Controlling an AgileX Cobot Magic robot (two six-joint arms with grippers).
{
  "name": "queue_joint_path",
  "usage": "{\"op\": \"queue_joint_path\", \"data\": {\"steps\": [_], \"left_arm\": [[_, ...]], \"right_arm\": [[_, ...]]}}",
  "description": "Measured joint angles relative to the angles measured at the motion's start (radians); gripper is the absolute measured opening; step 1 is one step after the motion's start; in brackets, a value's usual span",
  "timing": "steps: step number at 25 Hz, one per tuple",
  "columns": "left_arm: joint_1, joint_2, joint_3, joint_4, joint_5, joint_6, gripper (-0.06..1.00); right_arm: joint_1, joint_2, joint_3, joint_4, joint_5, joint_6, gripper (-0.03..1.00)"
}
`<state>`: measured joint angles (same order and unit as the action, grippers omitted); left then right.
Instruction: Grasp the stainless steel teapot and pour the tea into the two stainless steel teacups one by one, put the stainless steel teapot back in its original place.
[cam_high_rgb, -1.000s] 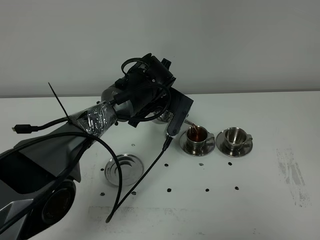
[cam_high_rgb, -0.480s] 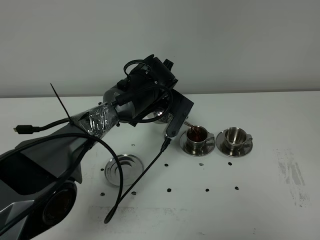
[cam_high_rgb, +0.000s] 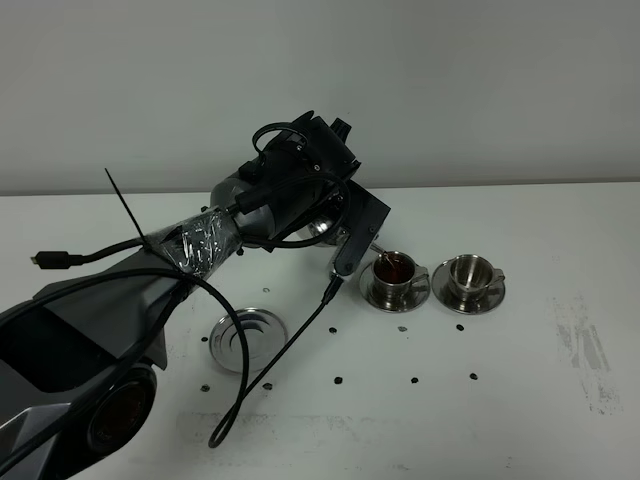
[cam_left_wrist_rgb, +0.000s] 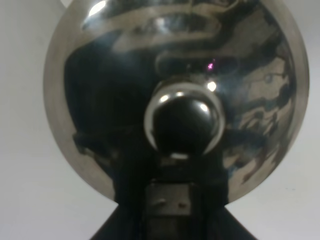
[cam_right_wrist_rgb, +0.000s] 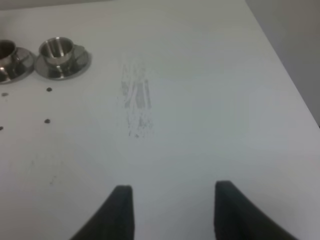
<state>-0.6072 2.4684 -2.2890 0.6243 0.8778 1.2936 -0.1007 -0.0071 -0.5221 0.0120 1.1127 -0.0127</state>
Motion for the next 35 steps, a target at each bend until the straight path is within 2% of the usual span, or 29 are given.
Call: {"op": "queue_joint_path", "data": {"steps": [7,14,24,31,35], "left_arm": [[0.0,0.0,0.0,-0.005,0.001,-0.003,0.23],[0.01,0.0,0.0,-0.119,0.05,-0.03,0.23],[0.036,0.0,0.0,-0.148,0.088,-0.139,0.23],[0.056,-0.031,0.0,-0.307,0.109,-0.175,0.23],[0.079,-0.074,0.0,-0.421,0.115,-0.28,0.23]], "right_arm": [[0.0,0.0,0.0,0.0,0.0,0.0,0.37],[0.0,0.0,0.0,0.0,-0.001,0.0,0.37],[0.0,0.0,0.0,0.0,-0.001,0.0,0.37],[0.0,0.0,0.0,0.0,0.0,0.0,0.37],[0.0,0.0,0.0,0.0,0.0,0.0,0.37]]}}
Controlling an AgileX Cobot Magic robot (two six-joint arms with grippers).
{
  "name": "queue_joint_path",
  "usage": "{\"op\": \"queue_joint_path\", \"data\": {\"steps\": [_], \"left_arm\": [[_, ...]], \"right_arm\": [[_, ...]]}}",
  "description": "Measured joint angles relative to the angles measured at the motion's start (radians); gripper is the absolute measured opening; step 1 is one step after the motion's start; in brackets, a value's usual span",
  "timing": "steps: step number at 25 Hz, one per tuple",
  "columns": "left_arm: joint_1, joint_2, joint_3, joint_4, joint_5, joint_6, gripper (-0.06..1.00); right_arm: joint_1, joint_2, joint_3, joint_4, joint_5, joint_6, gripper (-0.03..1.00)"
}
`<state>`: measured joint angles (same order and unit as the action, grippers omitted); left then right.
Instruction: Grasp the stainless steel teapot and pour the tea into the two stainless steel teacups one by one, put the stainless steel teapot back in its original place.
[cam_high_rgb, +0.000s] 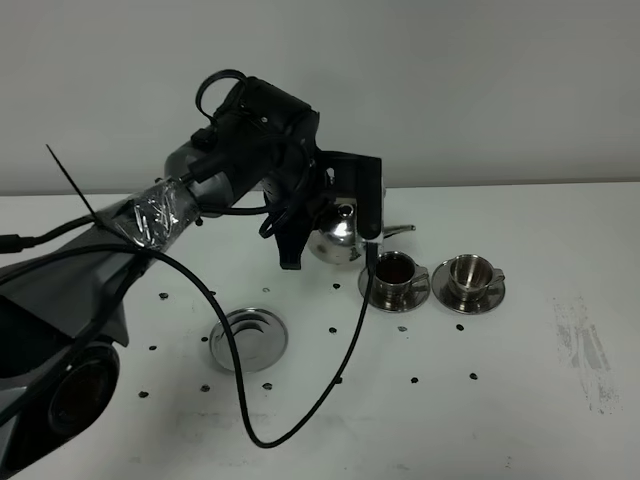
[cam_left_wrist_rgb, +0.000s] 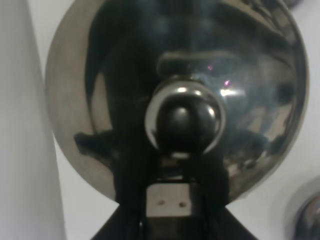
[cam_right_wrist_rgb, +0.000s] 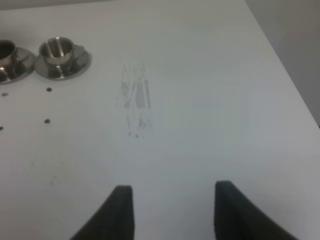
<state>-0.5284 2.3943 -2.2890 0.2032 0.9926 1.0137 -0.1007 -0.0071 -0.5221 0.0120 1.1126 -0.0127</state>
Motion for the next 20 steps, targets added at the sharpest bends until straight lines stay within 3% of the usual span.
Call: {"op": "queue_joint_path", "data": {"steps": [11,16,20], "left_arm": [[0.078,-0.015,0.0,-0.172,0.003,-0.472,0.23],[0.084,0.02,0.0,-0.242,0.0,-0.619,0.23],[0.092,0.054,0.0,-0.252,0.002,-0.663,0.23]], "right_arm": [[0.0,0.0,0.0,0.0,0.0,0.0,0.37],[0.0,0.0,0.0,0.0,0.0,0.0,0.37],[0.0,0.0,0.0,0.0,0.0,0.0,0.37]]}}
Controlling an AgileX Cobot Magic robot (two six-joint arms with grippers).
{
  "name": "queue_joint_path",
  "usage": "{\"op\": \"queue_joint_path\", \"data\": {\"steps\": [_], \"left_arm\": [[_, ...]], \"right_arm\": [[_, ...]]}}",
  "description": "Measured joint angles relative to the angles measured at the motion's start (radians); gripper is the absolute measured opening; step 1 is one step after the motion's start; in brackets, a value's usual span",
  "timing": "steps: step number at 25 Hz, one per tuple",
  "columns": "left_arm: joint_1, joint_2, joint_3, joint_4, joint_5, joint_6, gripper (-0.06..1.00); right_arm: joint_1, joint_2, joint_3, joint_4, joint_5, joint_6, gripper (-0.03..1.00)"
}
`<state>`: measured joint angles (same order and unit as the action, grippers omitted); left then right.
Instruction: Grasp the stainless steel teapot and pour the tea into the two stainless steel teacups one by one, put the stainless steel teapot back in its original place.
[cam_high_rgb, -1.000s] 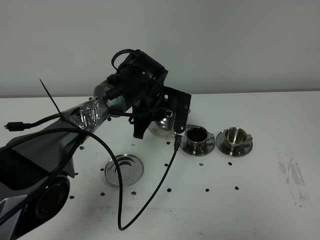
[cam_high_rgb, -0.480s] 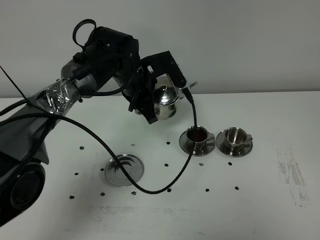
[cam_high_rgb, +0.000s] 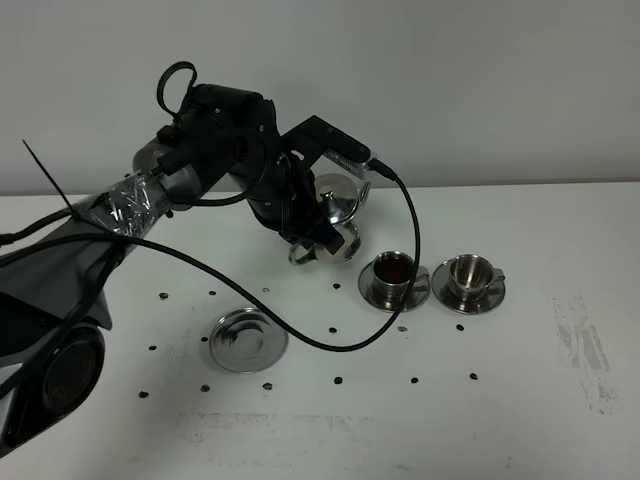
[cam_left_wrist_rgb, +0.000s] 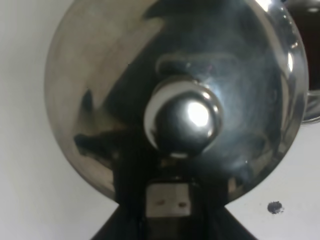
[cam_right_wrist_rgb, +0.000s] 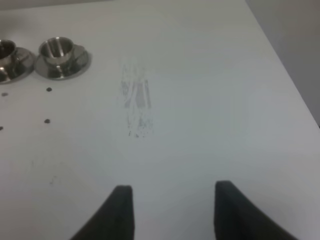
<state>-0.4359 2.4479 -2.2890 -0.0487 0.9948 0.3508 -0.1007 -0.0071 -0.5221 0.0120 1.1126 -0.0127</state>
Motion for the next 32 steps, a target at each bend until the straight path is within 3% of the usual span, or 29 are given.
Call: {"op": "queue_joint_path", "data": {"steps": [17,27,32], "left_arm": [[0.011,0.057,0.0,-0.001,-0.011,-0.024,0.23],[-0.022,-0.054,-0.002,0.02,0.023,0.162,0.23],[-0.057,-0.04,-0.105,0.02,0.02,0.202,0.23]], "right_arm": [[0.0,0.0,0.0,0.0,0.0,0.0,0.37],[0.0,0.0,0.0,0.0,0.0,0.0,0.37],[0.0,0.0,0.0,0.001,0.0,0.0,0.37]]}}
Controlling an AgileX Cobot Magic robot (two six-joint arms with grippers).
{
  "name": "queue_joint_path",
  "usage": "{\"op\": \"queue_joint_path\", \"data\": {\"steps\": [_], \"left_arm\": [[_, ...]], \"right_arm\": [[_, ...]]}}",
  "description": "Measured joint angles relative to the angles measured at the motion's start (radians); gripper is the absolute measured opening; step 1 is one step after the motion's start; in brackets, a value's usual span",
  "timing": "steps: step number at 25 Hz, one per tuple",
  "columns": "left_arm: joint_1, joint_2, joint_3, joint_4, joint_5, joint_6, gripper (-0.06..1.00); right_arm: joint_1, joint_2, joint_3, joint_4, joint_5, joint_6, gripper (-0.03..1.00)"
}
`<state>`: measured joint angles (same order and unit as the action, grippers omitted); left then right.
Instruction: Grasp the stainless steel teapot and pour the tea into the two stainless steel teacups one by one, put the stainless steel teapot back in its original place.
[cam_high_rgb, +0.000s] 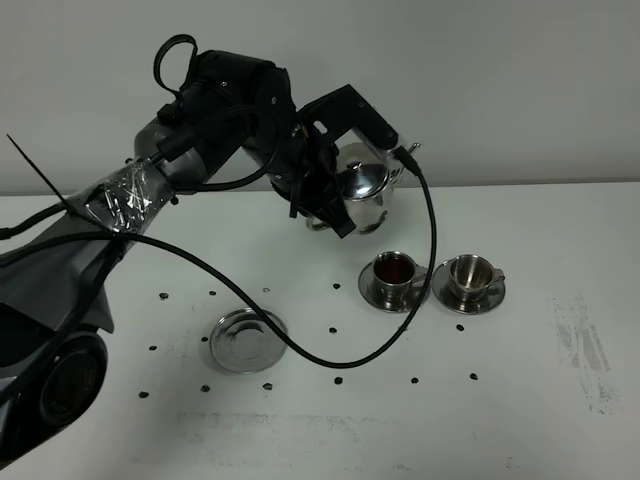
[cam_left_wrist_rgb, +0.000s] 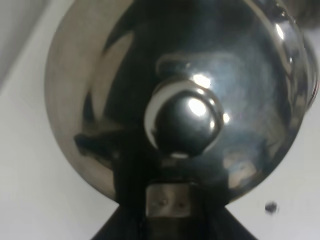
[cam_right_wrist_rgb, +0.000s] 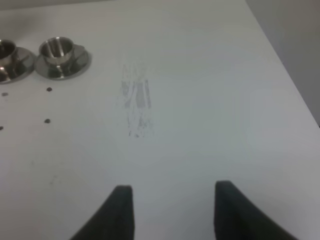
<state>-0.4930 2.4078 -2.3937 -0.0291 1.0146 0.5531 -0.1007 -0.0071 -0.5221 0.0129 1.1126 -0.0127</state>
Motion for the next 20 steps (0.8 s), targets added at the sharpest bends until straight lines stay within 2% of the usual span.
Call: {"op": "queue_joint_path", "data": {"steps": [7,12,20], "left_arm": [[-0.024,0.131,-0.252,-0.024,0.047,0.033,0.23],[-0.056,0.177,-0.266,-0.003,0.041,0.135,0.23],[-0.085,0.19,-0.271,0.134,-0.012,0.34,0.23]], "right_arm": [[0.0,0.0,0.0,0.001,0.0,0.001,0.37],[0.0,0.0,0.0,0.003,0.0,0.001,0.37],[0.0,0.0,0.0,0.003,0.0,0.001,0.37]]}}
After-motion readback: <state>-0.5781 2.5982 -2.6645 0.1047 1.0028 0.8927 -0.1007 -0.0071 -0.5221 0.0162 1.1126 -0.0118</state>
